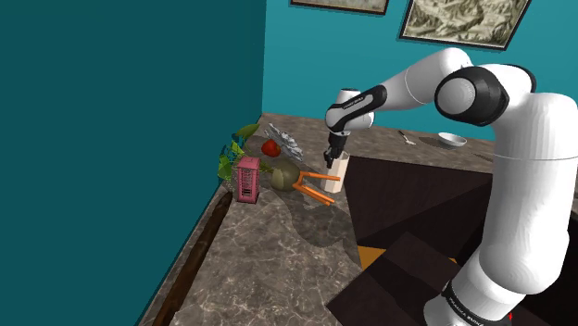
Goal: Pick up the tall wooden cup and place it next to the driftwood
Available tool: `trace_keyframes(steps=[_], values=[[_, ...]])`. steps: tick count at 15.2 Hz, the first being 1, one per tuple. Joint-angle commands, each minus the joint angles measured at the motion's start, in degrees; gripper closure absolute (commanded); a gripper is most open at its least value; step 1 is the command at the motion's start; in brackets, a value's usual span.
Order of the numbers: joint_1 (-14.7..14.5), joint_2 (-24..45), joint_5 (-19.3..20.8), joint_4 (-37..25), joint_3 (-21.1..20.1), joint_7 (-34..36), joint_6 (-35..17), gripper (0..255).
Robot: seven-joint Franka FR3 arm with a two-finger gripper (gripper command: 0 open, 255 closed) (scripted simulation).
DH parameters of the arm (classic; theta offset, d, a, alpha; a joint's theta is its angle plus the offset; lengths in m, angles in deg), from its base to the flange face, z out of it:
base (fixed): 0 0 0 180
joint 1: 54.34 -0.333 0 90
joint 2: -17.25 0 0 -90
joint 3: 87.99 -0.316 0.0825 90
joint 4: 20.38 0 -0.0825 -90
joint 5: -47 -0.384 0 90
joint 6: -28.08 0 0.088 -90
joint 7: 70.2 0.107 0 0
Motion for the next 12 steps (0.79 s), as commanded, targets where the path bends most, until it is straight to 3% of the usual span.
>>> trace_keyframes(steps=[1, 12], values=[[-0.1, -0.8, 0.2, -0.3, 0.1, 0.1, 1.1, 255], [-0.4, -4.8, 1.4, -3.6, 0.6, 0.9, 8.2, 255]])
